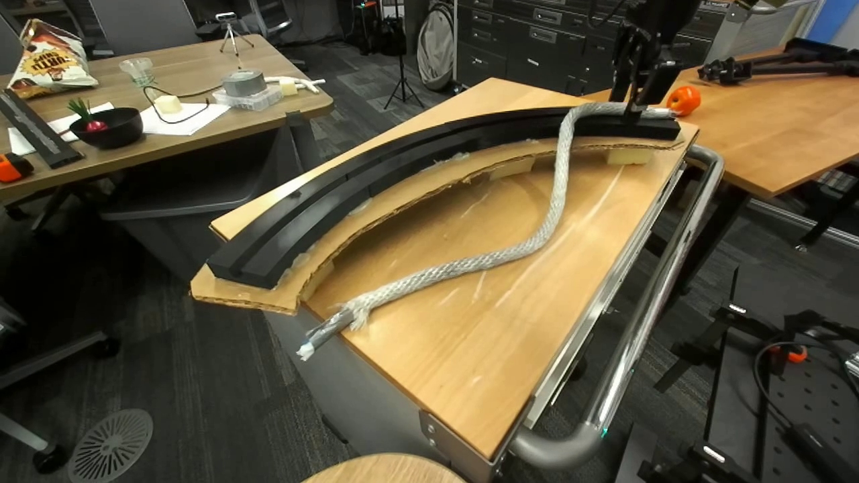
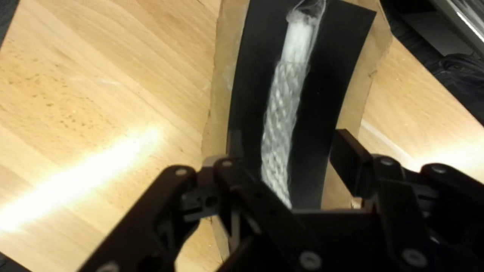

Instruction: Move the rope off the object and onto the table

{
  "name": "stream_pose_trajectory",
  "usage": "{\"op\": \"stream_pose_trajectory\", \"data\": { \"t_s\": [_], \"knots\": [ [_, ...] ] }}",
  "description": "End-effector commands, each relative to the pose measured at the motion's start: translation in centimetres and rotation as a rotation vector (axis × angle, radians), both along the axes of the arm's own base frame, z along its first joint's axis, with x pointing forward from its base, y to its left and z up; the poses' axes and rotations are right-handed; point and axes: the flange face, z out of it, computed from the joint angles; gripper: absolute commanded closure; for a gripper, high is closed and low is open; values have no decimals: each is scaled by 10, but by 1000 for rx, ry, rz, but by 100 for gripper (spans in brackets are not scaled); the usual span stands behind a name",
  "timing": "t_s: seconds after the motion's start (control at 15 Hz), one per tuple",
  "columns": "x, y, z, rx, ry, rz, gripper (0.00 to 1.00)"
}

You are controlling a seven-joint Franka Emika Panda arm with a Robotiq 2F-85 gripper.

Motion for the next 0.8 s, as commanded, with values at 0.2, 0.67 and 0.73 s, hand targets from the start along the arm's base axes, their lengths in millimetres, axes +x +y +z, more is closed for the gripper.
{"op": "stream_pose_trajectory", "data": {
  "t_s": [0.2, 0.67, 0.73],
  "knots": [
    [10, -6, 4, -9, -13, -30, 77],
    [6, -10, 12, -47, -28, -73, 95],
    [3, -5, 16, -48, -29, -66, 93]
  ]
}}
